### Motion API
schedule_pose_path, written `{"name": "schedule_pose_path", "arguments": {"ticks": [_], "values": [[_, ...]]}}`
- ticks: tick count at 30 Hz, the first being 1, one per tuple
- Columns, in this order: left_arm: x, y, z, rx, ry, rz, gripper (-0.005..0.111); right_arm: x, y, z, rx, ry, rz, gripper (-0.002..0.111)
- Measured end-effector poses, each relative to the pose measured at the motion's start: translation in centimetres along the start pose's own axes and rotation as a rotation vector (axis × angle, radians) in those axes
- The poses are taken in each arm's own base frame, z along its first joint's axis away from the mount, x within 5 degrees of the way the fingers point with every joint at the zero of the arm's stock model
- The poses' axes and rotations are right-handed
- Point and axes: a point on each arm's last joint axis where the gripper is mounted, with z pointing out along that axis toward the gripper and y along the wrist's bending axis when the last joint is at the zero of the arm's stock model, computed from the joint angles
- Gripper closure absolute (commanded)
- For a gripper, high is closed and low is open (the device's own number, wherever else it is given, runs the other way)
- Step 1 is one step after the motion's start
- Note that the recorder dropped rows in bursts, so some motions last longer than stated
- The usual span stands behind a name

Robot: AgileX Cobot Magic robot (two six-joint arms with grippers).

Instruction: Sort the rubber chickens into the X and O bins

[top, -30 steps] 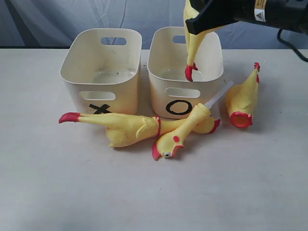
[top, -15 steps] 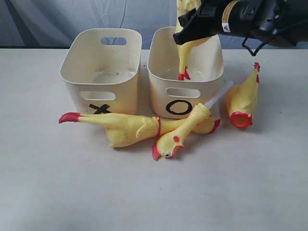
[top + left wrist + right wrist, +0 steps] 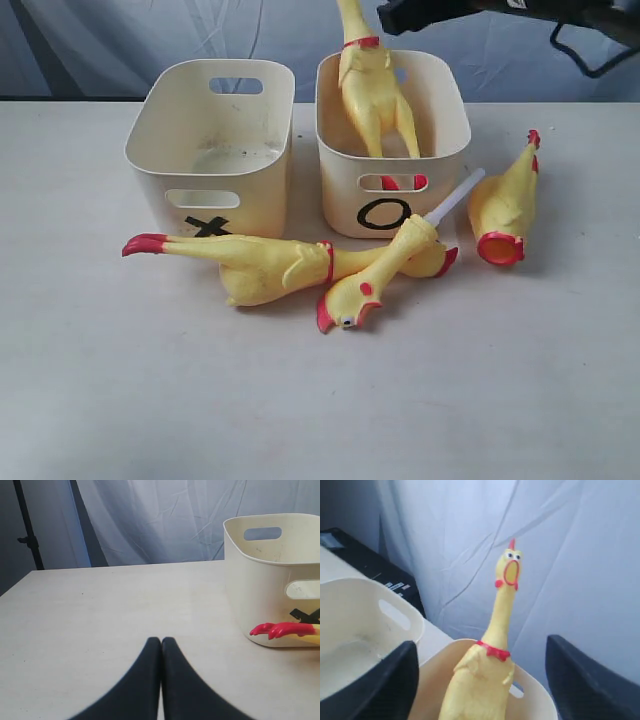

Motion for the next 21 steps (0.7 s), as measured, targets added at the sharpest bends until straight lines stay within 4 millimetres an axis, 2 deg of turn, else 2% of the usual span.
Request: {"name": "schedule_pose_path", "arguments": {"ticks": [2,4,8,11,13,16,19,21], "values": [[0.0,0.0,0.0,0.0,0.0,0.0,0.107,-0.2,2.7,-2.1,-0.088,-0.021,-0.132,0.042],[0.0,0.0,0.0,0.0,0.0,0.0,0.107,1.3,6.9,-2.7,-0.249,-0.024,-0.188,0.042],[0.0,0.0,0.0,0.0,0.0,0.0,0.107,4.4,13.6,-1.6,-0.417,0.096,-0.303,0.042],[0.0,0.0,0.0,0.0,0.0,0.0,0.107,7.3,17.1,-0.4,-0.453,0.235,-0.455,0.042],[0.0,0.0,0.0,0.0,0.0,0.0,0.107,8.9,18.1,0.2,-0.45,0.305,-0.515,0.042],[0.0,0.0,0.0,0.0,0.0,0.0,0.107,9.9,18.5,0.6,-0.459,0.335,-0.549,0.041],[0.0,0.0,0.0,0.0,0.0,0.0,0.107,10.8,18.8,1.0,-0.487,0.339,-0.637,0.03],[0.0,0.0,0.0,0.0,0.0,0.0,0.107,11.7,19.1,1.4,-0.515,0.339,-0.723,0.031]]}}
